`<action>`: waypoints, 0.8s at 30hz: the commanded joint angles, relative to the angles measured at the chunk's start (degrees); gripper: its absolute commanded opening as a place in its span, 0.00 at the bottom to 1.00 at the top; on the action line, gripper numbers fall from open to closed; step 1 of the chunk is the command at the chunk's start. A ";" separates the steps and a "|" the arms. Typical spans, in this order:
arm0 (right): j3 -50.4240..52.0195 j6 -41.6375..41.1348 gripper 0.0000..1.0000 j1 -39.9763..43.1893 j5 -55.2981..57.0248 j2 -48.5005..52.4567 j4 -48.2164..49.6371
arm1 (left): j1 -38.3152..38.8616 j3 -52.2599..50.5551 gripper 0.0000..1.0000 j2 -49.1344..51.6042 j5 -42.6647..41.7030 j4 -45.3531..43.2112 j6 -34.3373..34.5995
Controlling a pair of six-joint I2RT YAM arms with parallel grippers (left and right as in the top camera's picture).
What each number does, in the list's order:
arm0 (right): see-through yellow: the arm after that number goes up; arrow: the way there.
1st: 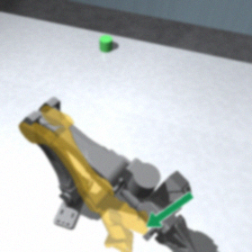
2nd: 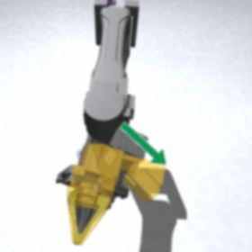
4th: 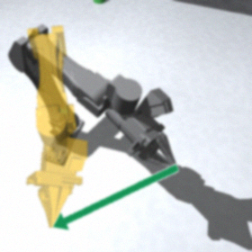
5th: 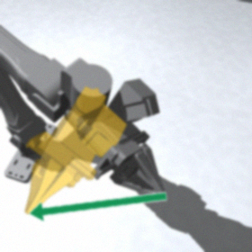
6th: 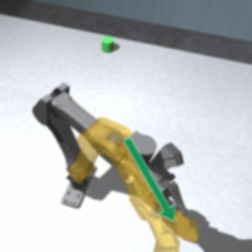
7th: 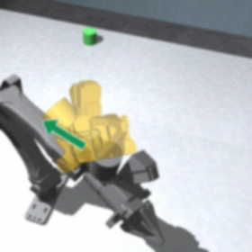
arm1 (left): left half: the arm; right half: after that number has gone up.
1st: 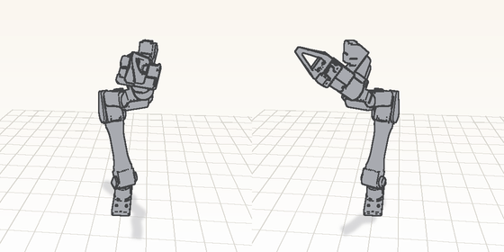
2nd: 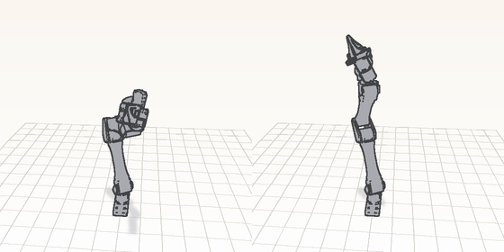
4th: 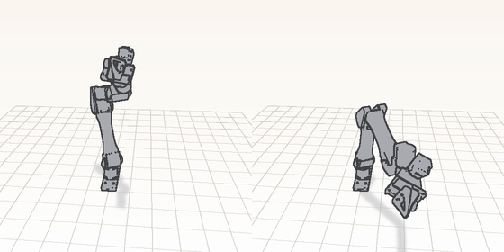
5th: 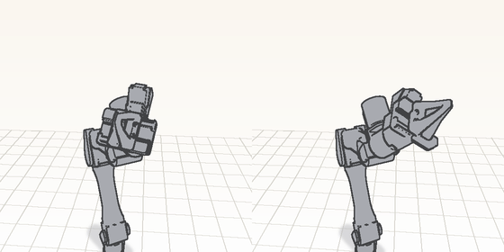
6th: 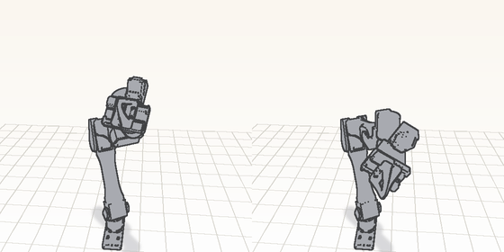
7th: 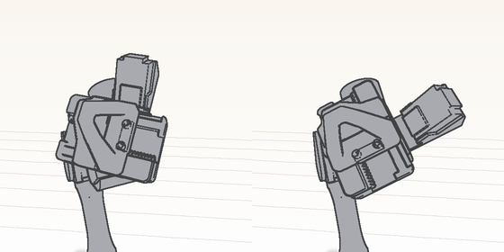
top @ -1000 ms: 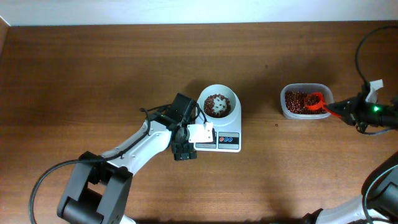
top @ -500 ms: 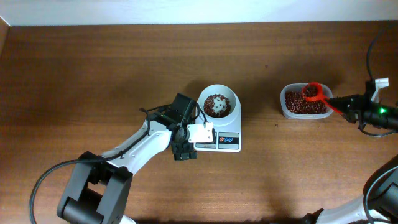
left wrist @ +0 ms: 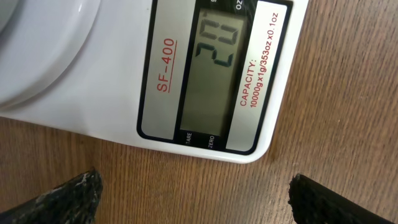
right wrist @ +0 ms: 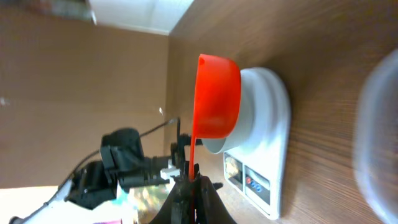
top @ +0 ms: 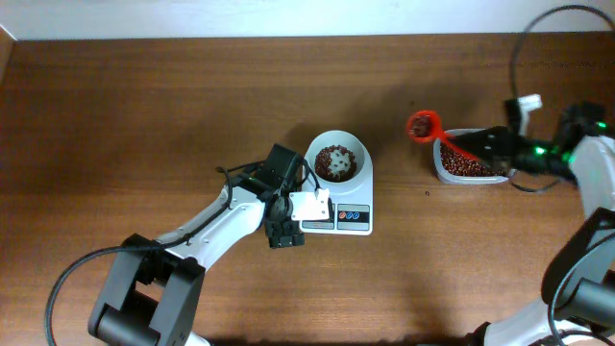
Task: Scoop item into bowl and weigh 50g on scale
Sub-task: 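Move the scoop over the bowl and tip beans in gradually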
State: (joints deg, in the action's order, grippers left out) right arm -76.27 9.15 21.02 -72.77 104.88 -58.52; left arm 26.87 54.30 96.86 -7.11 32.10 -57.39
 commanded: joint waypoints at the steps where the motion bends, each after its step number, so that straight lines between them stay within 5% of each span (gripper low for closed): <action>1: 0.31 0.92 0.04 -6.38 -2.01 0.48 2.01 | -0.02 -0.39 0.99 -0.83 -1.22 0.04 0.74; 9: 0.31 0.90 0.04 -17.49 -1.99 0.48 9.25 | -0.02 -0.39 0.99 -0.83 -1.22 0.04 0.74; 24: -0.68 -3.69 0.04 -20.79 10.12 0.37 13.51 | -0.02 -0.39 0.99 -0.83 -1.22 0.04 0.74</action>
State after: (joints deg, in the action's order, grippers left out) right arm -76.16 6.15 1.28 -64.55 104.97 -44.95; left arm 26.87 54.30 96.86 -7.11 32.10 -57.39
